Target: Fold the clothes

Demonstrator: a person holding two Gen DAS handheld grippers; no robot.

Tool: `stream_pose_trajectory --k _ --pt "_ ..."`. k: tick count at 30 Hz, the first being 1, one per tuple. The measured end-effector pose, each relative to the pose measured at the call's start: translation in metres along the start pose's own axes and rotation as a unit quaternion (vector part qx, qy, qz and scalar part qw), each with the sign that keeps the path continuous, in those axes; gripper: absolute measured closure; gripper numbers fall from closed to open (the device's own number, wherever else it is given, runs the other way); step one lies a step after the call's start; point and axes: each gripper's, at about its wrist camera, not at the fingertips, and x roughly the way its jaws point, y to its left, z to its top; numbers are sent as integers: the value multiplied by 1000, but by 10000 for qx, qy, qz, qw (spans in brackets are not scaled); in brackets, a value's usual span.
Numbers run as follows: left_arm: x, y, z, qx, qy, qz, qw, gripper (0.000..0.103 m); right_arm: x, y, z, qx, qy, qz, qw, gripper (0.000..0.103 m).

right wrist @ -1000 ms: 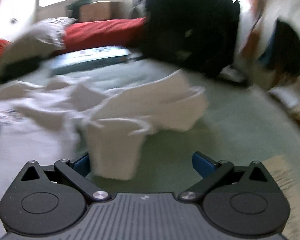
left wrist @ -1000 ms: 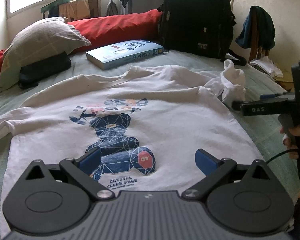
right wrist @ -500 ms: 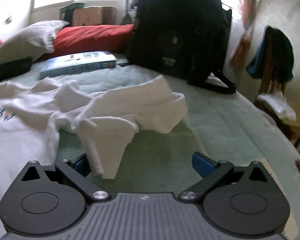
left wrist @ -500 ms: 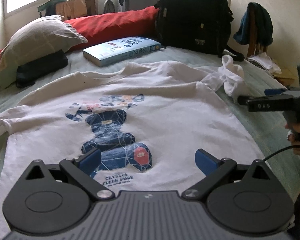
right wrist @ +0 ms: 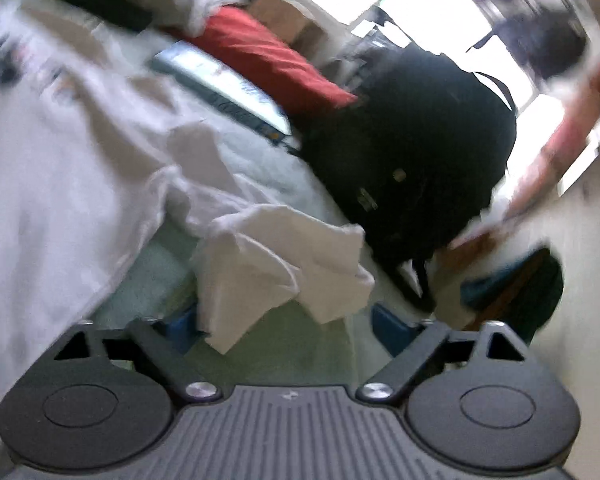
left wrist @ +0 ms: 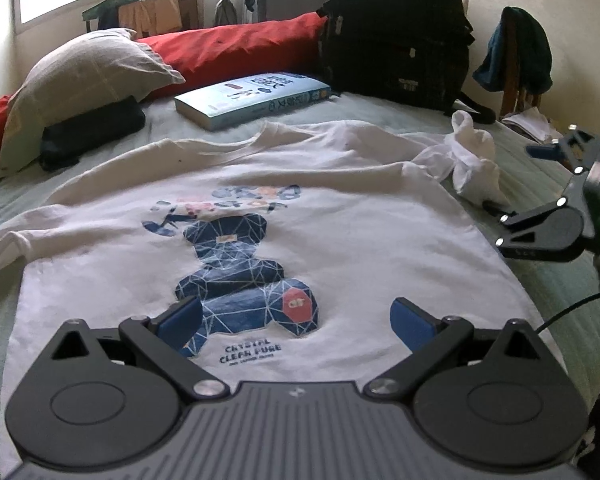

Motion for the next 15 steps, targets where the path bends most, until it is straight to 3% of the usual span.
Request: stream_pose_trajectory --k 2,4,8,10,15 --pt "-1 -2 -1 42 -11 -27 10000 3 1 14 1 -479 -59 -35 9988 29" --pt "-3 -2 -2 62 -25 -42 10000 3 1 28 2 -799 -148 -82 9967 45" --pt "-3 0 -2 -2 -20 -35 10000 3 1 39 5 -812 -75 -38 9967 64" --pt "-3 1 -3 -15 -7 -46 10000 3 2 45 5 -877 -32 26 9961 83" --pt "-7 1 -4 -18 -36 -104 9999 3 4 41 6 -850 3 263 9960 89"
